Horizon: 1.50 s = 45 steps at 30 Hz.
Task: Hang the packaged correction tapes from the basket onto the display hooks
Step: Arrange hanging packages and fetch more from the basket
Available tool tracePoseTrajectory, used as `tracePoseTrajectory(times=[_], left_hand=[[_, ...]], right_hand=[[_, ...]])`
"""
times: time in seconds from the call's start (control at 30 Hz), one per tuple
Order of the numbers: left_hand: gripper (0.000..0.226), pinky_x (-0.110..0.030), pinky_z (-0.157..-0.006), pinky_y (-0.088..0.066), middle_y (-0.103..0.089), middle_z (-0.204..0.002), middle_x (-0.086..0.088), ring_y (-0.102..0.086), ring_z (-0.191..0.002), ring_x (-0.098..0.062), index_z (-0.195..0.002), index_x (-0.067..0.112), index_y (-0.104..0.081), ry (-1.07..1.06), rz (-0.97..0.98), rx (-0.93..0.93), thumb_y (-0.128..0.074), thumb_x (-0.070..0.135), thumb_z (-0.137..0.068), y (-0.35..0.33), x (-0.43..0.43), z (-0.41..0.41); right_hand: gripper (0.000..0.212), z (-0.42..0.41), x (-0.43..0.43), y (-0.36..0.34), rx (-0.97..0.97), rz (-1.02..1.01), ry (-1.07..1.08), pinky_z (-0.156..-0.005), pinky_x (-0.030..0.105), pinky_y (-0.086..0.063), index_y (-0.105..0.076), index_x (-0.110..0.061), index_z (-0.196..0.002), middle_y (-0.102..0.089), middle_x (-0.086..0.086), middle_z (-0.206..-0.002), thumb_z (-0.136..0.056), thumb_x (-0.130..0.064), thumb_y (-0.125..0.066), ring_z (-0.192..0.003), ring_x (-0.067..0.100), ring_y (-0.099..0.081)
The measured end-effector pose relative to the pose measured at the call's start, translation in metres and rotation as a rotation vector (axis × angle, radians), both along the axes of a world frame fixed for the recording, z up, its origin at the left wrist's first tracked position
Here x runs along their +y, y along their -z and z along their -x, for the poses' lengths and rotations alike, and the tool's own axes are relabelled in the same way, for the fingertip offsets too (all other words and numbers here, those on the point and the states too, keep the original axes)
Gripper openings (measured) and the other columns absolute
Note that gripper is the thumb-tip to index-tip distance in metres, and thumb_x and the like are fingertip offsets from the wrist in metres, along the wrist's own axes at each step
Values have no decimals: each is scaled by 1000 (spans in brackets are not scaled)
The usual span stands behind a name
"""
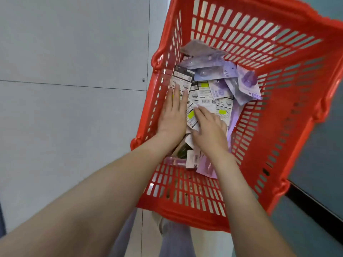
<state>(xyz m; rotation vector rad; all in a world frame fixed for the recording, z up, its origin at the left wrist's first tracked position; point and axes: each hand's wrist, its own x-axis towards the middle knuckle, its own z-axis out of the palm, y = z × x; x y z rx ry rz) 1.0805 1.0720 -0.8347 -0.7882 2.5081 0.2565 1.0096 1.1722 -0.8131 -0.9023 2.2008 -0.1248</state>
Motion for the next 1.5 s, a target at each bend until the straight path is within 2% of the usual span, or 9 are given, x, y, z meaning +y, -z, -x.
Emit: tracePoseTrajectory(times=[0.2,0.4,0.53,0.77,0.97,1.1,1.23,1.37,1.5], left_hand=[[77,-48,-117,1,20,-156,-19,15,-144,-41,-150,24,17,-201,-269,-38,-32,54,-98,3,14,15],[98,-43,-118,-17,7,-158,-21,-6,-145,-38,-152,19,11,-354,-294,118,-57,-6,-86,-3,8,12],[107,-44,-107,-39,-34,-150,-15,-43,-132,-30,-147,34,10,-611,-447,259,-65,-5,-82,-19,5,14],[53,-30,-70,-51,-58,-116,-7,-57,-98,-22,-134,12,-45,-906,-853,196,-41,-10,-86,-124,-13,16],[53,-36,-80,-48,-60,-116,-10,-57,-102,-28,-126,16,-50,-765,-934,174,-33,-11,-84,-246,-54,19],[50,-19,-59,-41,-56,-109,-3,-53,-94,-21,-132,17,-47,-498,-888,110,-32,-6,-90,-350,-82,38],[45,-24,-77,-42,-60,-110,-2,-55,-99,-19,-126,15,-54,-265,-971,134,-39,-5,-89,-466,-104,59],[55,-23,-90,-43,-61,-120,4,-57,-108,-12,-129,19,-51,-105,-1012,140,-49,54,-86,-579,-90,60],[58,-25,-82,-41,-59,-109,6,-55,-99,-9,-123,18,-50,58,-962,242,-76,42,-77,-670,-69,56]], right_hand=[[69,-4,43,-22,150,-24,203,-98,43,-33,-38,-19,-146,-35,0,-153,-83,-25,-64,-117,34,-41],[58,12,71,-56,220,92,466,-90,37,-34,-62,-5,-116,-58,15,-123,-76,-43,-44,-103,40,-52],[40,17,68,-80,168,123,529,-86,32,-36,-67,-8,-103,-64,8,-107,-79,-37,-54,-98,33,-56],[9,27,49,-161,-173,214,830,-68,10,-43,-69,-28,-73,-70,-16,-75,-78,-35,-72,-73,-2,-62],[10,53,38,-289,-310,285,865,-67,11,-43,-71,-27,-71,-70,-15,-74,-78,-22,-76,-71,2,-61],[12,71,23,-386,-451,243,821,-65,17,-41,-71,-20,-69,-68,-10,-66,-80,-19,-74,-63,0,-57],[22,75,5,-486,-554,259,831,-54,21,-33,-66,-17,-63,-56,-7,-56,-84,-19,-71,-52,3,-46],[21,63,-3,-583,-573,363,966,-44,22,-31,-64,-17,-63,-49,7,-58,-80,-22,-76,-49,15,-41],[18,52,-1,-667,-503,517,1123,-38,19,-30,-60,-12,-72,-51,4,-51,-85,-20,-69,-38,12,-41]])
